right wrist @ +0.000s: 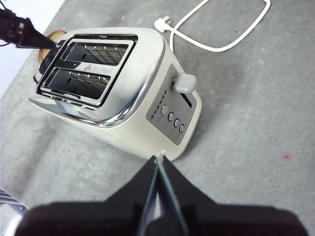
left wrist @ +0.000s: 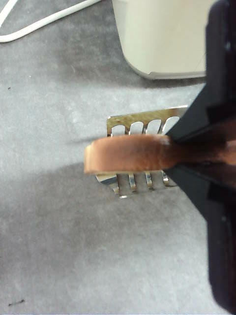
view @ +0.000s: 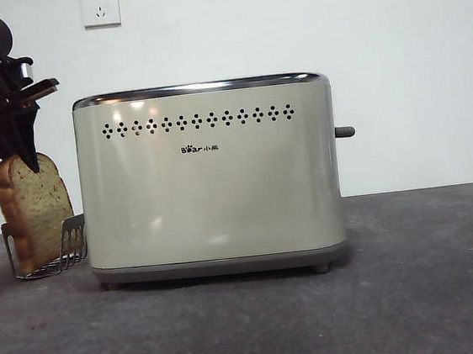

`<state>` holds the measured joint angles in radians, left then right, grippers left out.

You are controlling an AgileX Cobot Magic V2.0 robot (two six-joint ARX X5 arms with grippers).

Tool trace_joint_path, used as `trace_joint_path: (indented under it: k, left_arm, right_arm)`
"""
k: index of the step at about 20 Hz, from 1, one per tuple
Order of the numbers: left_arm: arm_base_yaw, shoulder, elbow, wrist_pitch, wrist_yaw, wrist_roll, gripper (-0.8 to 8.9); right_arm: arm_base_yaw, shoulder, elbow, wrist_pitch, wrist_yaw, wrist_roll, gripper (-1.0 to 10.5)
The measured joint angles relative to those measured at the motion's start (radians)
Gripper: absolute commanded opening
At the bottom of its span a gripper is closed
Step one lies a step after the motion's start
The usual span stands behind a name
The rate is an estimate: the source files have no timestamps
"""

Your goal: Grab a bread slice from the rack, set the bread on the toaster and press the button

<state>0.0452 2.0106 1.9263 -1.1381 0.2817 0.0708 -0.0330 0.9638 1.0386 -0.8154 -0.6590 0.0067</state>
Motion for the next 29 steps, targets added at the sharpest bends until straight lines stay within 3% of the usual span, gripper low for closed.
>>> trace_joint_path:
  k: [10,15,18,20,27,29]
  left_arm:
    - [0.002,-0.114,0.120,-0.046,0.003,-0.004,-0.09]
    - [0.002,-0.294,0.121,-0.046,0.128,0.027,-0.09]
    - [-0.022,-0.401,0.122,-0.046,0.247,0.124,-0.09]
    - [-0.073,-0.459,0.122,-0.062,0.269,0.213,-0.09]
    - [-0.361,-0.522,0.122,-0.177,0.258,0.555,-0.01]
    - [-0.449,-0.519,0.122,-0.177,0.199,0.632,0.00]
  right_arm:
    - [0.000,0.000,0.000,-0.007,0.000,0.000,0.0]
    - [0.000,0.000,0.000,-0.029,0.000,0.000,0.0]
    - [0.000,0.000,0.000,-0.030,0.000,0.000,0.0]
    - [0.000,0.000,0.000,-0.031,0.000,0.000,0.0]
    - [0.000,0.000,0.000,-0.053,0.000,-0.014,0.0]
    - [0.000,0.000,0.000,-0.056,0.000,-0.024,0.0]
